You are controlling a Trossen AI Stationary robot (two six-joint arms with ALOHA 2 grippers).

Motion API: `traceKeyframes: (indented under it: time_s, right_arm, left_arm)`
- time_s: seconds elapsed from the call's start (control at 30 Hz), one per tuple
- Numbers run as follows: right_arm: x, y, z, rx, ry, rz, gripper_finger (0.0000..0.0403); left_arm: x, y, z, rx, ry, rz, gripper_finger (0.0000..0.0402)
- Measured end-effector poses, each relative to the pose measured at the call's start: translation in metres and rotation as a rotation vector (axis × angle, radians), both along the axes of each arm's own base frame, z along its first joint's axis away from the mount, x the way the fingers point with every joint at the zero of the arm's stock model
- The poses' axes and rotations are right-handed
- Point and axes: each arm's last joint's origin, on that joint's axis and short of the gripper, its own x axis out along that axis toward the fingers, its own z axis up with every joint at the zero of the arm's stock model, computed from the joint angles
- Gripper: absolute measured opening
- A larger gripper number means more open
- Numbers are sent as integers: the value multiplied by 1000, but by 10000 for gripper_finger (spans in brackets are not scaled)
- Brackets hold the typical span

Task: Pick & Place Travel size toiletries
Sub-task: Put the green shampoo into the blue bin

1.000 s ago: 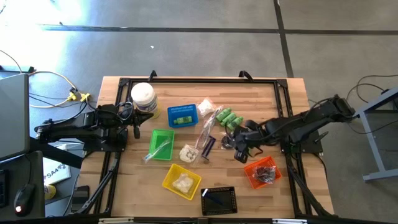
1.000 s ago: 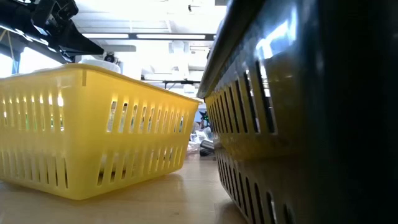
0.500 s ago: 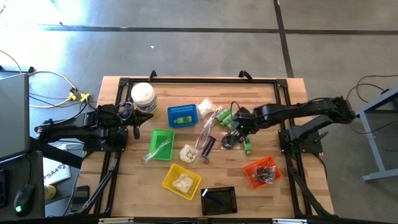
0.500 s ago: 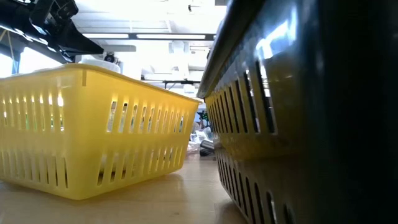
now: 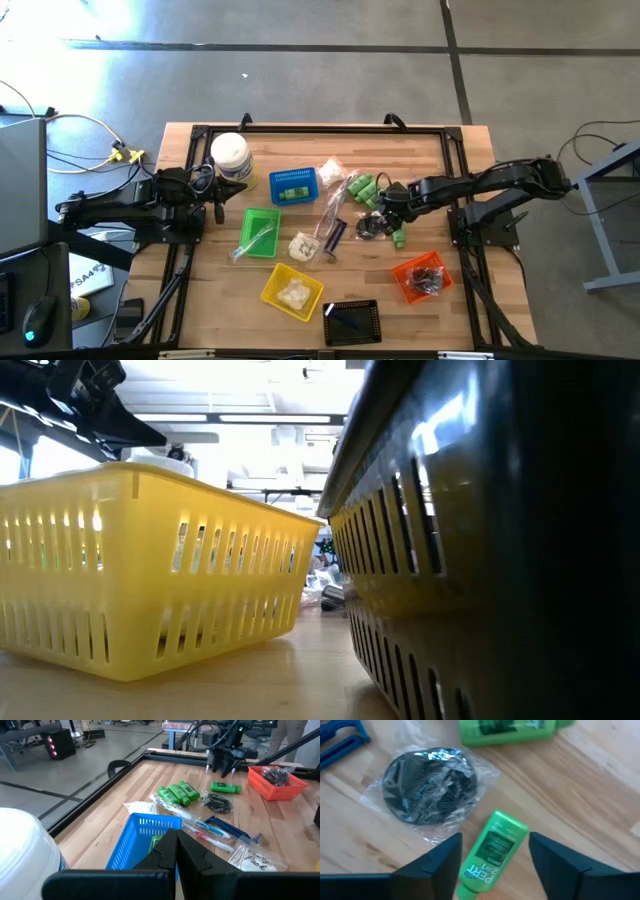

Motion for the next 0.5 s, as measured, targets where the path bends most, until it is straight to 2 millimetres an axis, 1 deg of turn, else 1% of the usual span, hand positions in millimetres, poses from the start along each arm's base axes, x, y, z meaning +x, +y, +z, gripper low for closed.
traceKeyframes:
  time_s: [0.17,0.27,0.4,0.5]
  right_arm:
    - [-3,0,-3,14,15,-73,296]
    - [-5,0,-4,21,39,-113,325]
    - [-1,1,-12,40,80,-133,337]
    - [5,1,-25,57,130,-110,334]
  left_arm:
    - [0,0,1,1,-6,0,0]
    - [0,0,0,1,-5,0,0]
    - [0,0,0,-3,-5,-17,0]
    - [0,-1,0,-6,-6,-31,0]
